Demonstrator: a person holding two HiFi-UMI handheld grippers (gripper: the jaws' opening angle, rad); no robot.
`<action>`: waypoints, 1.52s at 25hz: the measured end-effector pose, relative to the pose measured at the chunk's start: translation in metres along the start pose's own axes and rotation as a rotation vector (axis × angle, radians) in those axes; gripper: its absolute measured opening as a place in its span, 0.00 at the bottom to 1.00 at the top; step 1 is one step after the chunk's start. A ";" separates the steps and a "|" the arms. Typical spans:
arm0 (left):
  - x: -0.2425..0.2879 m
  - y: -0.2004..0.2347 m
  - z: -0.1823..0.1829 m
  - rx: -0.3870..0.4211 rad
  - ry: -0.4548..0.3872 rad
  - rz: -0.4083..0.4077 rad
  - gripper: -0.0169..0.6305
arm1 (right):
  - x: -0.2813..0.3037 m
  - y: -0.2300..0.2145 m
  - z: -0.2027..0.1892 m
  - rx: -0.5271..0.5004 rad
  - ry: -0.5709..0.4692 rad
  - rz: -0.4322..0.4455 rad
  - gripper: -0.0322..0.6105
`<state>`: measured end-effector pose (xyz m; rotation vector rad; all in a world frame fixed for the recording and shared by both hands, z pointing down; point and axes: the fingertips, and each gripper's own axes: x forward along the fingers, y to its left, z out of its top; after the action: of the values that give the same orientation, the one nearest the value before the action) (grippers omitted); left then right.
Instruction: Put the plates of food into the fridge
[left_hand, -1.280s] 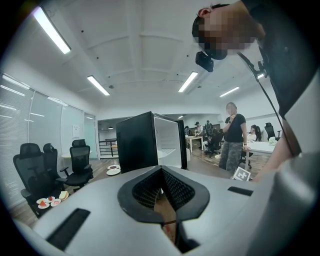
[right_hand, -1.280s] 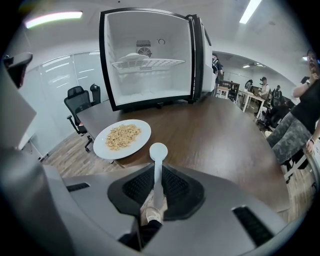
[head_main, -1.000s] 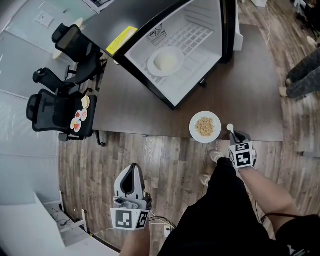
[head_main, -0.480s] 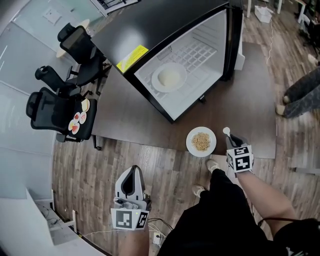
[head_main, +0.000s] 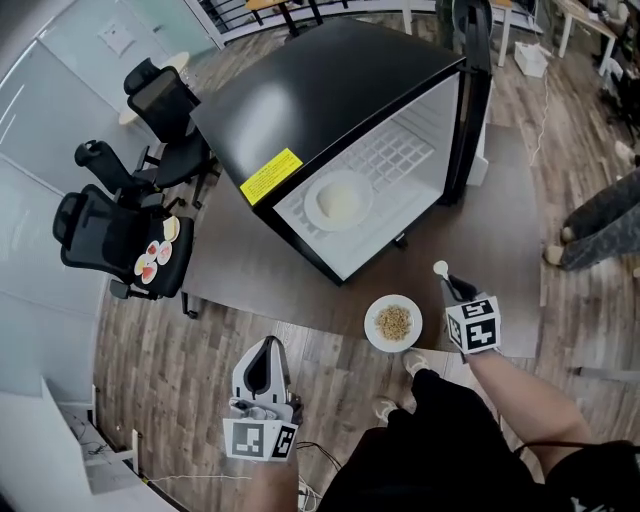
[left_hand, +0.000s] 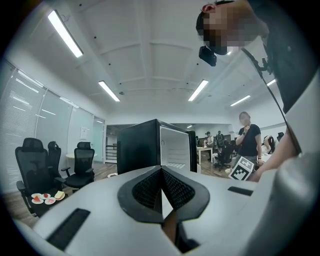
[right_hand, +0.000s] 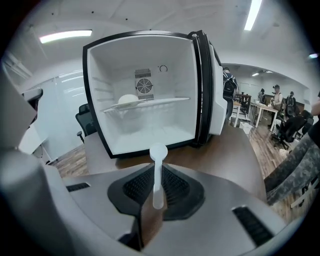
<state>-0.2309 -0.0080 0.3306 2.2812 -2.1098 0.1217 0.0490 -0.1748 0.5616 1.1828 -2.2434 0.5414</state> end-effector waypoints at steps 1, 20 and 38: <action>0.005 0.000 0.002 -0.001 -0.005 0.002 0.03 | 0.001 -0.002 0.009 -0.003 -0.008 0.004 0.13; 0.073 0.013 0.040 0.037 -0.047 0.067 0.03 | 0.052 -0.025 0.163 -0.101 -0.153 0.087 0.13; 0.090 0.046 0.035 0.039 0.013 0.165 0.03 | 0.125 -0.017 0.237 -0.174 -0.179 0.139 0.12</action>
<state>-0.2681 -0.1039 0.3012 2.1165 -2.3069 0.1828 -0.0601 -0.3972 0.4587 1.0289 -2.4816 0.2940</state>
